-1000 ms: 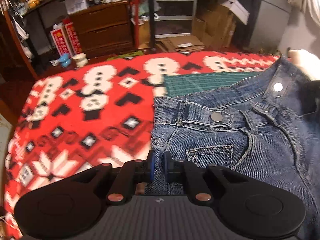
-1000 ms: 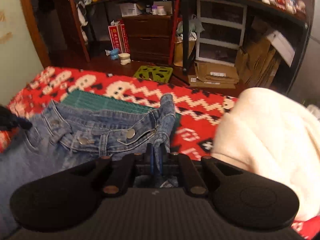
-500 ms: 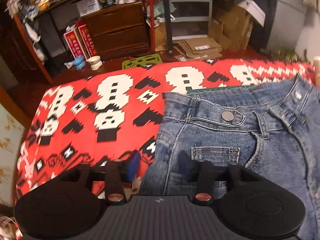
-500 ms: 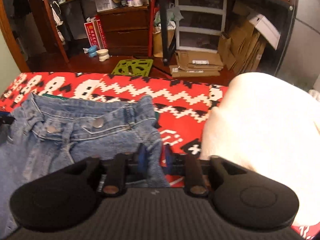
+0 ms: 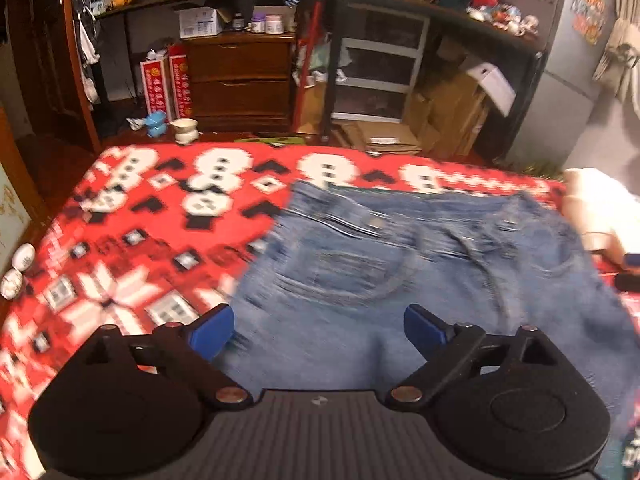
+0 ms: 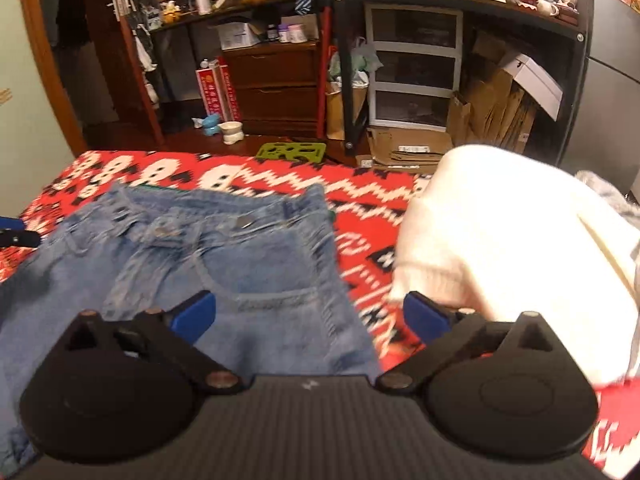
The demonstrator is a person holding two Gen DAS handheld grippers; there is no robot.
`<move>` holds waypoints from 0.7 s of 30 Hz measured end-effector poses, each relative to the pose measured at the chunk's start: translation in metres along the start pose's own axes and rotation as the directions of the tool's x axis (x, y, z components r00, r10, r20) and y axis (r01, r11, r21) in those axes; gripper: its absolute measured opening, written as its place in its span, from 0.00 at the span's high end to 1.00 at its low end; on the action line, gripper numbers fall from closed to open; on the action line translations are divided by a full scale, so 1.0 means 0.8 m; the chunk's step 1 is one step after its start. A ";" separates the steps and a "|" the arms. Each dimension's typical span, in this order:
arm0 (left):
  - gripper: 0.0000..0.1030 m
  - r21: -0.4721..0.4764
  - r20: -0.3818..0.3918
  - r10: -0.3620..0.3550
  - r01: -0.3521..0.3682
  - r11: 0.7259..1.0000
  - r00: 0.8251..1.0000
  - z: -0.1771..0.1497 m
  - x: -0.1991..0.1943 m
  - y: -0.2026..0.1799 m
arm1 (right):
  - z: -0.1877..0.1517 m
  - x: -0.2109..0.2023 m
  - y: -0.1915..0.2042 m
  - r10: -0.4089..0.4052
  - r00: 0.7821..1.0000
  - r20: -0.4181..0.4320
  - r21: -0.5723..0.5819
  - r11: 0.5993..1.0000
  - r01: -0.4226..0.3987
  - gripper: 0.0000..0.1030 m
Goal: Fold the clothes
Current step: 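Lay the shorts flat on the blanket with both grippers and release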
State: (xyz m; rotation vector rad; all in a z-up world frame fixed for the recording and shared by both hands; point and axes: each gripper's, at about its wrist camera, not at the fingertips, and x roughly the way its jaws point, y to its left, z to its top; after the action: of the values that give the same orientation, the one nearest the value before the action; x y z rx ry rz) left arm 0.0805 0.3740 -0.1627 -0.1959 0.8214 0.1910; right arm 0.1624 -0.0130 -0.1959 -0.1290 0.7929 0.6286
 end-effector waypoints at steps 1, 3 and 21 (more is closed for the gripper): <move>0.08 -0.007 -0.006 -0.011 0.011 1.000 1.000 -0.008 -0.004 -0.010 | -0.007 -0.006 0.007 0.005 1.000 -0.001 0.000 1.000 -0.005 0.01; 0.08 -0.030 -0.020 -0.028 0.027 0.999 0.999 -0.023 -0.009 -0.026 | -0.021 -0.016 0.020 0.013 1.000 0.001 0.003 1.000 -0.013 0.00; 0.00 0.098 0.006 0.087 -0.088 0.991 0.996 -0.123 0.004 -0.121 | -0.138 -0.018 0.109 -0.065 0.997 -0.032 -0.062 0.996 0.063 0.00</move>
State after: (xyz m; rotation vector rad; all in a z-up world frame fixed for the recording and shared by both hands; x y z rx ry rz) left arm 0.0366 0.2565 -0.2212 -0.0669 0.8359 0.2326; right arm 0.0361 0.0136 -0.2535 -0.2202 0.7997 0.5916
